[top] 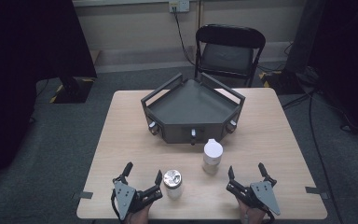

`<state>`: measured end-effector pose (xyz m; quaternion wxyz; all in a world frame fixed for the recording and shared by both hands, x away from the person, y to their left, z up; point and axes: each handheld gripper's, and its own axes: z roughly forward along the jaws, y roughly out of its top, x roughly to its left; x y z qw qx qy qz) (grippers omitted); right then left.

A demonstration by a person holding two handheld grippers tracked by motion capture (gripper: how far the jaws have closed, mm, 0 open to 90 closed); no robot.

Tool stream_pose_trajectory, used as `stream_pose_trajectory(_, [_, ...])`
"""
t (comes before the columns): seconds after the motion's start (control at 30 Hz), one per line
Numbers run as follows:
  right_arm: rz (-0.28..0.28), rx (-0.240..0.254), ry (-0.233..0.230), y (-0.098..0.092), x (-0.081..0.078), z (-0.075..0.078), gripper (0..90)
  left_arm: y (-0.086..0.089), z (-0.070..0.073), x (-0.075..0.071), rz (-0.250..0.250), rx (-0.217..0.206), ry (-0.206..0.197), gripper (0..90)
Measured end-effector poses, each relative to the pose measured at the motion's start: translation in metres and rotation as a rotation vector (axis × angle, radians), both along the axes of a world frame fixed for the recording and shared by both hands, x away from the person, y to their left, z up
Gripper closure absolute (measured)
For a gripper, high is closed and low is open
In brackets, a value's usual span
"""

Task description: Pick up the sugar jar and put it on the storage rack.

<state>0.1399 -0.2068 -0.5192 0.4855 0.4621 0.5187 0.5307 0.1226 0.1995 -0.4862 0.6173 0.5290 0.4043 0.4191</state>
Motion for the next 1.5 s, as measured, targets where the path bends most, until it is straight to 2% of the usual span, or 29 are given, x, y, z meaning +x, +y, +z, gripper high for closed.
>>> stream_pose_trajectory(0.13, [0.000,-0.001,0.000,0.000,0.000,0.000,0.0,-0.007,0.003,-0.001,-0.049,0.016,-0.012,0.0])
stream_pose_trajectory(0.23, [-0.010,-0.001,0.000,0.002,0.000,0.000,0.0,-0.012,0.005,0.000,-0.081,0.030,-0.006,0.0])
stream_pose_trajectory(0.33, [-0.011,-0.001,-0.001,0.002,0.000,0.000,0.0,-0.015,0.004,0.001,-0.111,0.026,0.003,0.0])
stream_pose_trajectory(0.57, [-0.010,-0.001,0.000,0.002,0.000,0.000,0.0,-0.022,-0.001,0.000,-0.160,0.044,0.027,0.7])
stream_pose_trajectory(0.83, [-0.011,-0.001,0.000,0.002,0.000,0.000,0.0,-0.023,-0.004,0.000,-0.179,0.047,0.027,1.8])
stream_pose_trajectory(1.13, [-0.011,-0.001,0.000,0.002,0.000,0.000,0.0,-0.025,-0.005,0.001,-0.213,0.078,0.049,3.6])
stream_pose_trajectory(1.3, [-0.010,-0.001,0.000,0.002,0.000,0.000,0.0,-0.030,-0.008,0.003,-0.200,0.086,0.062,3.9])
stream_pose_trajectory(1.5, [-0.009,-0.001,0.000,0.001,0.000,0.000,0.0,-0.035,-0.012,0.004,-0.172,0.094,0.084,10.1])
